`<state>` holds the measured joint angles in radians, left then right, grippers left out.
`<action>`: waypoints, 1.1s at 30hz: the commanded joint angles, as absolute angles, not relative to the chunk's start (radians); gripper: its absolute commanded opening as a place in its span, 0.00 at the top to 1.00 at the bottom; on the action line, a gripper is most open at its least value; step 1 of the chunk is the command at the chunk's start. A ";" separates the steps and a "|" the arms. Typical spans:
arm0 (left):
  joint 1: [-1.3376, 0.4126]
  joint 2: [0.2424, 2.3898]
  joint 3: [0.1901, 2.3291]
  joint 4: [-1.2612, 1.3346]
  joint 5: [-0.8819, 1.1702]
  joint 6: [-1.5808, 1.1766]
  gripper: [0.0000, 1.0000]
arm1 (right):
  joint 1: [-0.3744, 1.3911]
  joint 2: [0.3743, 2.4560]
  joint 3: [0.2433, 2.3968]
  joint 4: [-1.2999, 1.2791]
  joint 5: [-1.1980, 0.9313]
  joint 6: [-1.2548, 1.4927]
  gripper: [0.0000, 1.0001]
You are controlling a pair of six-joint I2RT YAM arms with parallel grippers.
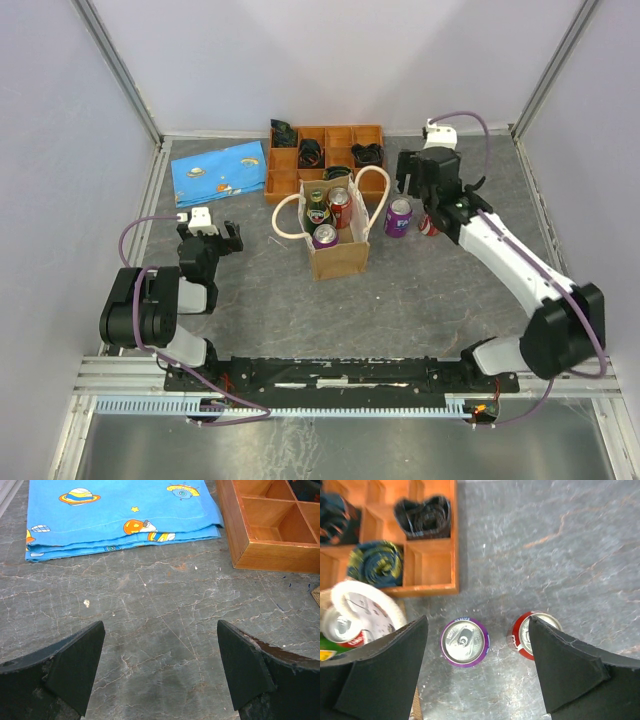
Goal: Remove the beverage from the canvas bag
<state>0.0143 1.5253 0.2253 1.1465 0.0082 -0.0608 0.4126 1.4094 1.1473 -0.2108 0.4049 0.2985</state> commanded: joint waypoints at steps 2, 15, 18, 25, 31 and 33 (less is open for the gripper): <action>0.011 1.520 0.235 1.183 0.000 -0.021 0.01 | 0.448 1.245 1.150 -0.177 0.515 0.284 0.12; 0.011 1.520 0.235 1.182 0.000 -0.021 0.01 | 0.735 1.258 1.222 -0.223 0.515 0.198 0.15; 0.011 1.520 0.235 1.181 0.000 -0.021 0.01 | 0.769 1.323 1.242 -0.241 0.468 0.216 0.15; 0.011 1.520 0.235 1.181 0.000 -0.021 0.01 | 0.807 1.487 1.304 -0.280 0.337 0.265 0.13; 0.011 1.520 0.235 1.181 0.000 -0.021 0.01 | 0.824 1.606 1.338 -0.297 0.247 0.315 0.02; 0.011 1.520 0.235 1.182 0.000 -0.021 0.01 | 0.829 1.630 1.343 -0.299 0.222 0.331 0.01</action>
<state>0.0143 1.5253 0.2253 1.1465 0.0086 -0.0608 0.8158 1.5982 1.2903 -0.2985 0.3008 0.2821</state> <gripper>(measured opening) 0.993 0.973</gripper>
